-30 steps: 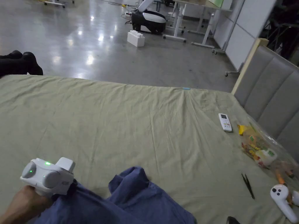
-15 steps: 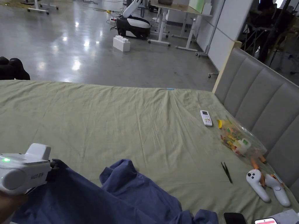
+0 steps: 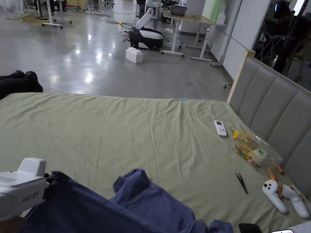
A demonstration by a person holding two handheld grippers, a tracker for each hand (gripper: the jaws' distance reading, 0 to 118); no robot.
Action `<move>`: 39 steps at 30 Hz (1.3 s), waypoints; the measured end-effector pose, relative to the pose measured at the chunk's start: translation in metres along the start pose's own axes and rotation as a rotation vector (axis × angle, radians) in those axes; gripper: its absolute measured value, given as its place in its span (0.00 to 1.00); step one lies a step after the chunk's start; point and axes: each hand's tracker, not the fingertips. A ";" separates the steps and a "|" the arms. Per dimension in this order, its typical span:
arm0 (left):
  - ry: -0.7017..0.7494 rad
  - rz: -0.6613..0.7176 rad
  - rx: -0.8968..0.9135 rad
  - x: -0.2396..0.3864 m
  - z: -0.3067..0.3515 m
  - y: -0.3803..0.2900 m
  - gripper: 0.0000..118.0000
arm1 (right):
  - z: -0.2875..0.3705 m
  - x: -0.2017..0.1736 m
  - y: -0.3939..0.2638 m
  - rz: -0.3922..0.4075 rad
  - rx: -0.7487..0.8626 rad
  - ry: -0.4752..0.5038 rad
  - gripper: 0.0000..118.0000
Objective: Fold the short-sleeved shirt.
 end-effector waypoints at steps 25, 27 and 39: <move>0.090 0.040 0.217 -0.032 0.100 0.033 0.04 | 0.106 -0.016 0.050 0.186 0.458 0.121 0.06; 0.099 0.057 0.260 -0.033 0.123 0.043 0.04 | 0.121 -0.020 0.064 0.197 0.516 0.132 0.06; 0.209 0.039 0.484 -0.082 0.217 0.144 0.04 | 0.233 -0.067 0.191 0.229 0.867 0.245 0.06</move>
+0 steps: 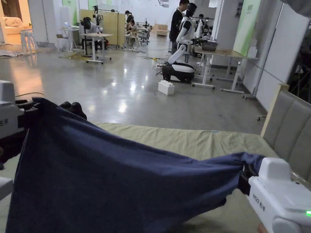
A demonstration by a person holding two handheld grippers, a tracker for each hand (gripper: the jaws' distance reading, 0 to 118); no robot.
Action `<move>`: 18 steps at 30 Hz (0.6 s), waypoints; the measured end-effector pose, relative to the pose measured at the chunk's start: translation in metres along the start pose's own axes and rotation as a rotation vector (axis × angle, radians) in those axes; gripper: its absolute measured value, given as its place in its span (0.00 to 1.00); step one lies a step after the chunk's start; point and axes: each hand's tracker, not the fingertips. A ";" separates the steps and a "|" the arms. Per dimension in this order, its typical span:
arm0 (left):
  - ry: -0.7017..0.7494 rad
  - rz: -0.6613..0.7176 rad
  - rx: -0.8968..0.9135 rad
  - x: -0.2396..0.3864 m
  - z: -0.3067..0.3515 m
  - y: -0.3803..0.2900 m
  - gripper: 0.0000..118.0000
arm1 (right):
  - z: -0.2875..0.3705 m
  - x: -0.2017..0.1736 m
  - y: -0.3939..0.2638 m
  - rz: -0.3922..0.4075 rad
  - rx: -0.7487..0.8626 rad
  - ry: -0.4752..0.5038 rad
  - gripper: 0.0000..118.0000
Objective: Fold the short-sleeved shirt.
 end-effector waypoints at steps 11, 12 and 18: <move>0.093 0.025 0.033 -0.033 -0.042 0.059 0.04 | -0.059 -0.014 0.132 0.095 0.157 -0.015 0.06; 0.099 0.032 0.029 -0.033 -0.048 0.062 0.04 | -0.066 -0.014 0.140 0.087 0.149 -0.012 0.06; 0.115 0.039 0.015 -0.033 -0.066 0.067 0.04 | -0.103 -0.008 0.179 0.113 0.143 -0.027 0.06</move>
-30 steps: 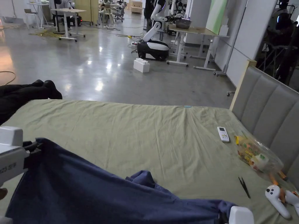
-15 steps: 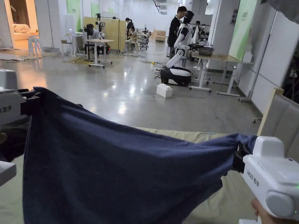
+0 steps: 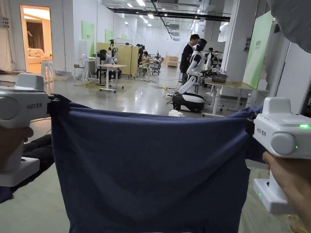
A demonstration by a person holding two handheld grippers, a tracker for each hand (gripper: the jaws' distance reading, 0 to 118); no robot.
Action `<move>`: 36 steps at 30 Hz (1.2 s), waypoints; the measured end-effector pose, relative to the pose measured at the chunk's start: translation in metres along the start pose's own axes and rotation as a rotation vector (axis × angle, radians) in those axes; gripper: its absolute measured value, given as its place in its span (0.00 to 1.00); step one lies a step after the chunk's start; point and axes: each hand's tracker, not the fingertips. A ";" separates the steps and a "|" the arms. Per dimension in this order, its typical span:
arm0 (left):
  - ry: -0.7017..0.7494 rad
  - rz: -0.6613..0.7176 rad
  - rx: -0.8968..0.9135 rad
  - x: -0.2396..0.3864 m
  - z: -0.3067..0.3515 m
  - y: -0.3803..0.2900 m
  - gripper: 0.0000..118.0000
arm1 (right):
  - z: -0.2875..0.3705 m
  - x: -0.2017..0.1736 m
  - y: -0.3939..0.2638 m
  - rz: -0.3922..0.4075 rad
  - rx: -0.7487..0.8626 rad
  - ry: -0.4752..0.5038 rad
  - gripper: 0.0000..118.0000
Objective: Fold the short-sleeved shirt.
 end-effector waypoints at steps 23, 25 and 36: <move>0.032 -0.010 -0.034 0.048 -0.121 -0.007 0.04 | -0.102 -0.003 -0.021 0.045 -0.016 -0.037 0.06; 0.021 -0.009 -0.047 0.048 -0.116 -0.028 0.04 | -0.094 -0.006 -0.042 0.063 -0.043 -0.038 0.06; -0.030 0.022 -0.168 0.035 -0.004 -0.190 0.04 | 0.038 -0.013 -0.187 0.120 -0.200 -0.006 0.06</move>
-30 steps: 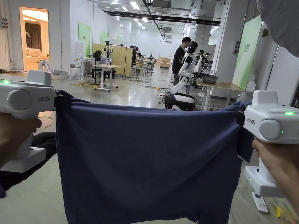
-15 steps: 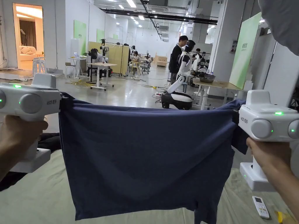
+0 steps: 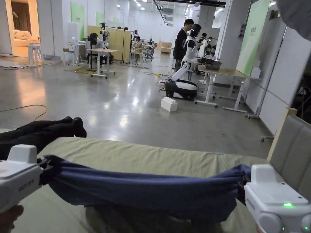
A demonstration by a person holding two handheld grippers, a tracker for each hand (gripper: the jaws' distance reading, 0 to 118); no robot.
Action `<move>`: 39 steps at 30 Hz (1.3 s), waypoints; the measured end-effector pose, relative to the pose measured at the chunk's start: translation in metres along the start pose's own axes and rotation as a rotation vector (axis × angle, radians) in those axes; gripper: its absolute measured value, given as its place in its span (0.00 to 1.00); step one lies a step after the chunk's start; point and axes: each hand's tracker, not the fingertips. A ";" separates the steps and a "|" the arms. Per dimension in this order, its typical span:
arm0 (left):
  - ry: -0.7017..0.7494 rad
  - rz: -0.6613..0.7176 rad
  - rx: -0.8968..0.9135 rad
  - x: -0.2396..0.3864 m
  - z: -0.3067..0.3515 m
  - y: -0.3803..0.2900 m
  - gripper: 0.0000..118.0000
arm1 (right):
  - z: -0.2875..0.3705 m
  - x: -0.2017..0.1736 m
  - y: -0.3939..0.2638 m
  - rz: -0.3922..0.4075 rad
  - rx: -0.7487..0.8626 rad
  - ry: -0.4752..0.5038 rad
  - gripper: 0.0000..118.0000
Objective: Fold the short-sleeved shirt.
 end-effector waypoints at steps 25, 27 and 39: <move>-0.021 -0.047 -0.646 -0.007 0.098 -0.255 0.04 | 0.144 -0.044 -0.247 0.001 -0.593 0.100 0.07; -0.015 -0.086 -0.707 0.002 0.093 -0.265 0.04 | 0.144 -0.047 -0.254 0.005 -0.620 0.100 0.07; -0.051 -0.112 -0.426 0.040 0.090 -0.213 0.56 | 0.148 -0.034 -0.197 -0.117 -0.356 0.041 0.81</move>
